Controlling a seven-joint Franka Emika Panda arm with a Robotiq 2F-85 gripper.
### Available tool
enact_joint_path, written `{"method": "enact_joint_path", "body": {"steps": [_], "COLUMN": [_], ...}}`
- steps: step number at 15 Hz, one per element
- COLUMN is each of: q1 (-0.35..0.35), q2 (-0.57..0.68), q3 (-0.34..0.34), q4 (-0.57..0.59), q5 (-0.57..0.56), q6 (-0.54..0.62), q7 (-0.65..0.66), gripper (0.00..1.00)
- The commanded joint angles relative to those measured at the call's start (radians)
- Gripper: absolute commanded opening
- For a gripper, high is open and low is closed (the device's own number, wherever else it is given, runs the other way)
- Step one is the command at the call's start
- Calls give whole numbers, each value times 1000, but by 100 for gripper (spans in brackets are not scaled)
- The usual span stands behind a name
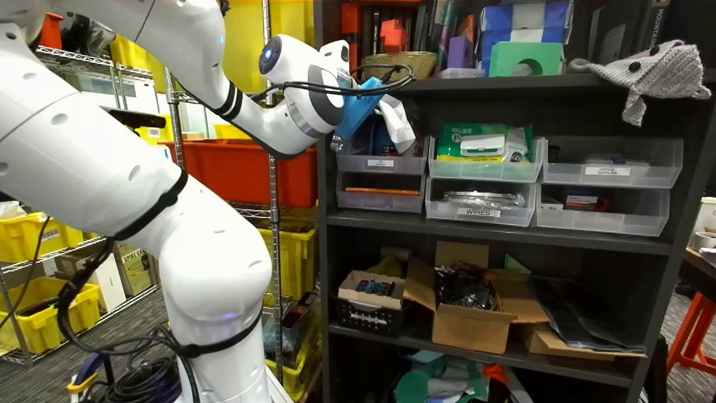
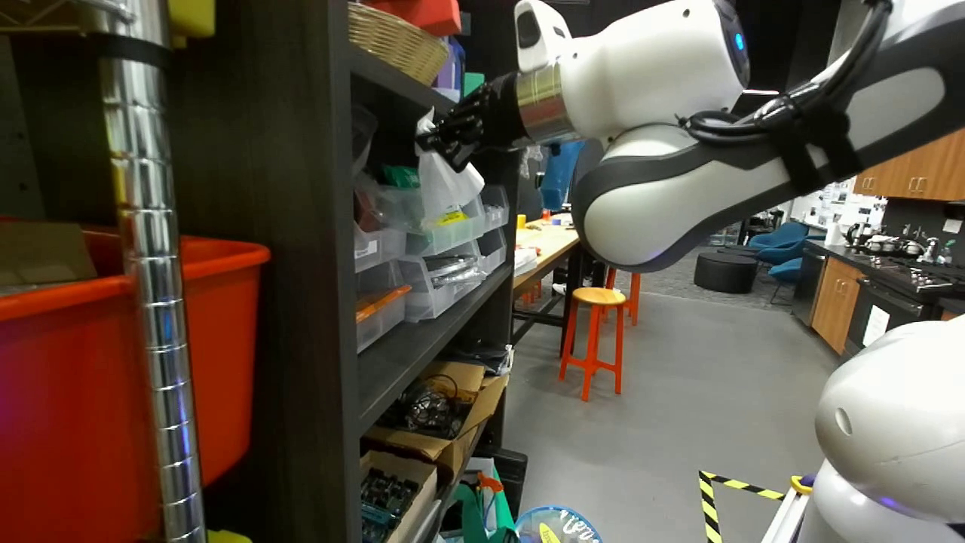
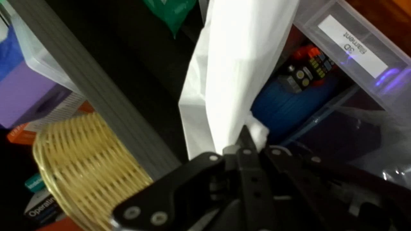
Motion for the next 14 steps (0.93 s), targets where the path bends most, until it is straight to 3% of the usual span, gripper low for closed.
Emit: {"method": "enact_joint_path", "body": {"steps": [1,3,7,11,14], "q1": [-51,-81,-69,-13,2], "q2": [48,74,139,201,250], "q3": [-49,-83,-193,-305,-337], "q4": [11,22,67,146,221], "q5": [8,15,14,7,11], "q6": [14,7,-44,-135,-180], "q7": [-16,-15,-7,6,16], "gripper": [1,1,1,1,1]}}
